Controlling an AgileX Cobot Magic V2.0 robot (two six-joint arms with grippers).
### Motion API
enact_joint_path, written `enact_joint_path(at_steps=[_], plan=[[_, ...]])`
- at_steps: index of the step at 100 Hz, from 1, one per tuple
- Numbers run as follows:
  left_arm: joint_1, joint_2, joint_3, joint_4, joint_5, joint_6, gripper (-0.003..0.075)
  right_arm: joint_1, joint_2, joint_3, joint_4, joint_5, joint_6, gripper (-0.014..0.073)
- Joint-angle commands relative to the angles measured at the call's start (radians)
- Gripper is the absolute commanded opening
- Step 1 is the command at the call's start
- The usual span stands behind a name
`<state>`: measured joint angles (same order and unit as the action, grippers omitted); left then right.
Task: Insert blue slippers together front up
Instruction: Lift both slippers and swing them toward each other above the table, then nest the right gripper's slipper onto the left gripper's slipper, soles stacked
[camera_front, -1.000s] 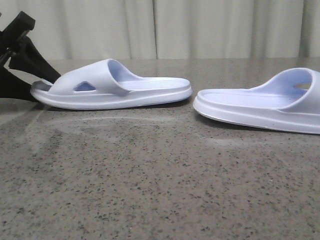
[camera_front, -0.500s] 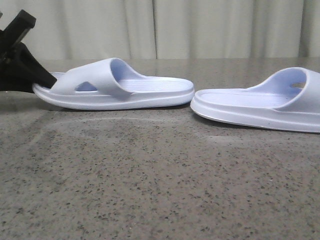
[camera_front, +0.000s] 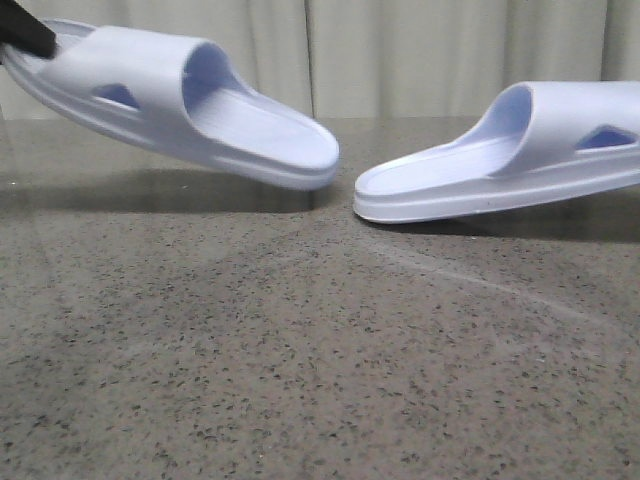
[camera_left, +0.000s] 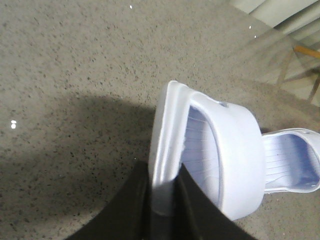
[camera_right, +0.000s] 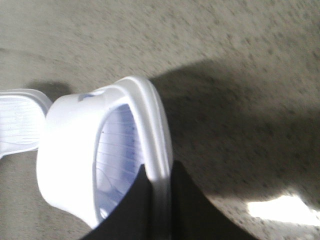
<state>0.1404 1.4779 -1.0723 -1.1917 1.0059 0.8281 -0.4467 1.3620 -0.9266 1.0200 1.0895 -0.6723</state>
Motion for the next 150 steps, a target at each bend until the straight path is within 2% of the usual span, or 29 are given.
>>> enact_joint_path(at_steps=[1,16,38,58,78,113,150], plan=[[0.036,-0.053,-0.05,-0.06,0.042,-0.015,0.0015,-0.005,-0.034,-0.066,0.104,0.037,-0.016,-0.0107],[0.08,-0.058,-0.078,-0.066,0.103,-0.024,0.0015,-0.005,-0.034,-0.117,0.167,0.068,-0.016,-0.0107],[0.084,-0.058,-0.078,-0.095,0.145,-0.047,0.0015,-0.005,-0.031,-0.15,0.285,0.121,-0.068,-0.0107],[0.082,-0.036,-0.078,-0.172,0.245,-0.047,0.0015,0.052,0.022,-0.15,0.364,0.16,-0.143,-0.0107],[0.082,-0.027,-0.076,-0.175,0.261,-0.061,0.0016,0.1,0.078,-0.15,0.368,0.153,-0.197,-0.0107],[0.082,-0.021,-0.04,-0.168,0.261,-0.065,0.0016,0.104,0.173,-0.15,0.415,0.163,-0.25,-0.0107],[0.071,0.027,0.005,-0.191,0.261,-0.043,0.0016,0.153,0.192,-0.15,0.389,0.132,-0.296,-0.0107]])
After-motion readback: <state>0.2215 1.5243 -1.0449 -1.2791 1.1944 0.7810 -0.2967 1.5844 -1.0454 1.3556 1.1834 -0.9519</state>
